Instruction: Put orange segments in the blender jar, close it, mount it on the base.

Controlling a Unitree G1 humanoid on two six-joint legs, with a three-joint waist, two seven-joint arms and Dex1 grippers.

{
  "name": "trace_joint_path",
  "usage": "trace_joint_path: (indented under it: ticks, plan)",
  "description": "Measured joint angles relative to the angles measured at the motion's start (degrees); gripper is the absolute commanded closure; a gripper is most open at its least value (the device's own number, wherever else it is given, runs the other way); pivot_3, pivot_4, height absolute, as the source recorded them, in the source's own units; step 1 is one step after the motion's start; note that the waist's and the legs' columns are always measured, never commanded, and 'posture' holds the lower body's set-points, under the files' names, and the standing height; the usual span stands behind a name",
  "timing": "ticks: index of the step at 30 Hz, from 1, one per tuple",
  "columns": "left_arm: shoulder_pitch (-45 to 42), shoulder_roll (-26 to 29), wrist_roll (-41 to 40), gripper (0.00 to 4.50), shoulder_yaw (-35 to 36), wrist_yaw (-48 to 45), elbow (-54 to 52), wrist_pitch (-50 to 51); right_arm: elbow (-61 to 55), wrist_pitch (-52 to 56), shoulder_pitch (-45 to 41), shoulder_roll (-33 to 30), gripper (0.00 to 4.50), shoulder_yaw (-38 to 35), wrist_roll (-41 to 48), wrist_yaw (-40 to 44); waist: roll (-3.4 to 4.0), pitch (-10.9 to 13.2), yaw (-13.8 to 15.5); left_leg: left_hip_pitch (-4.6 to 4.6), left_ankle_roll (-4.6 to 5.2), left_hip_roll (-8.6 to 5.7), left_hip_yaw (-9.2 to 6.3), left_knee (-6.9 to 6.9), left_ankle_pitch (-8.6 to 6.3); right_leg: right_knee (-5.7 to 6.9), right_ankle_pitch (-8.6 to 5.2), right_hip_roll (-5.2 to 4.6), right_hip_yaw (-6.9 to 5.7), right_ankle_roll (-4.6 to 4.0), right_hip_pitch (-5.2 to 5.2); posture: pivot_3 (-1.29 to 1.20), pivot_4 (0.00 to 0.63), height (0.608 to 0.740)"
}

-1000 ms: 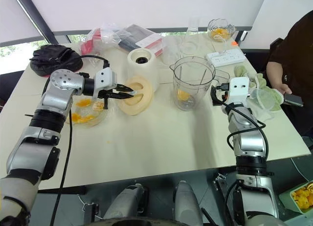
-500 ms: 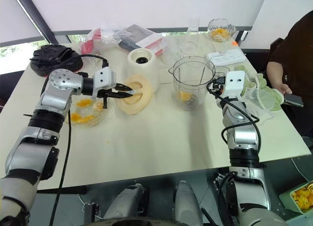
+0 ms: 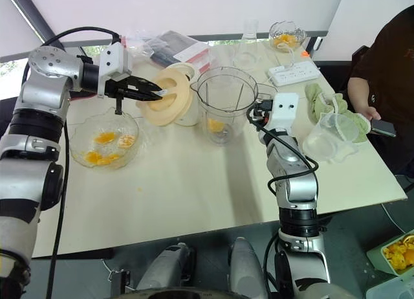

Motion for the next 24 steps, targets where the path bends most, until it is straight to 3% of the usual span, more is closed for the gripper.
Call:
trace_joint_path:
  ticks: [6, 15, 20, 24]
  plan:
    - [-10.5, 0.0, 0.2, 4.30, -0.1, -3.1, 7.9, -2.0, -1.0, -1.1, 5.5, 1.8, 3.47, 4.4, -3.1, 0.0, -0.01, 0.0, -0.4, -0.03, 0.00, -0.02, 0.05, 0.01, 0.00, 0.00, 0.00, 0.00, 0.01, 0.00, -0.04, 0.00, 0.150, 0.740]
    - [-14.4, -1.3, 1.4, 4.30, -0.3, -5.1, 15.3, -5.2, -1.1, -5.3, 7.4, 3.4, 3.47, 6.4, -5.7, 0.1, 0.00, 0.0, -0.7, 0.04, 0.00, 0.01, 0.05, 0.02, 0.00, 0.09, 0.00, 0.03, 0.02, 0.00, -0.03, 0.00, 0.150, 0.740]
    - [-18.4, -4.1, 1.5, 4.30, -0.4, -6.8, 17.4, -7.0, -0.6, -6.4, 7.4, 3.4, 3.47, 6.6, -6.5, 0.6, -0.01, 0.0, -0.6, 0.04, 0.00, 0.00, 0.05, 0.01, 0.00, 0.08, 0.00, 0.02, 0.01, 0.00, -0.02, 0.00, 0.150, 0.740]
    - [-22.1, -9.4, 1.1, 4.30, -0.5, -7.8, 19.3, -6.9, 0.5, -7.3, 6.9, 3.2, 3.47, 6.5, -7.1, 1.1, -0.01, 0.0, -0.4, 0.05, 0.01, 0.00, 0.07, 0.06, 0.00, 0.08, 0.00, 0.02, 0.01, 0.00, 0.01, 0.00, 0.150, 0.740]
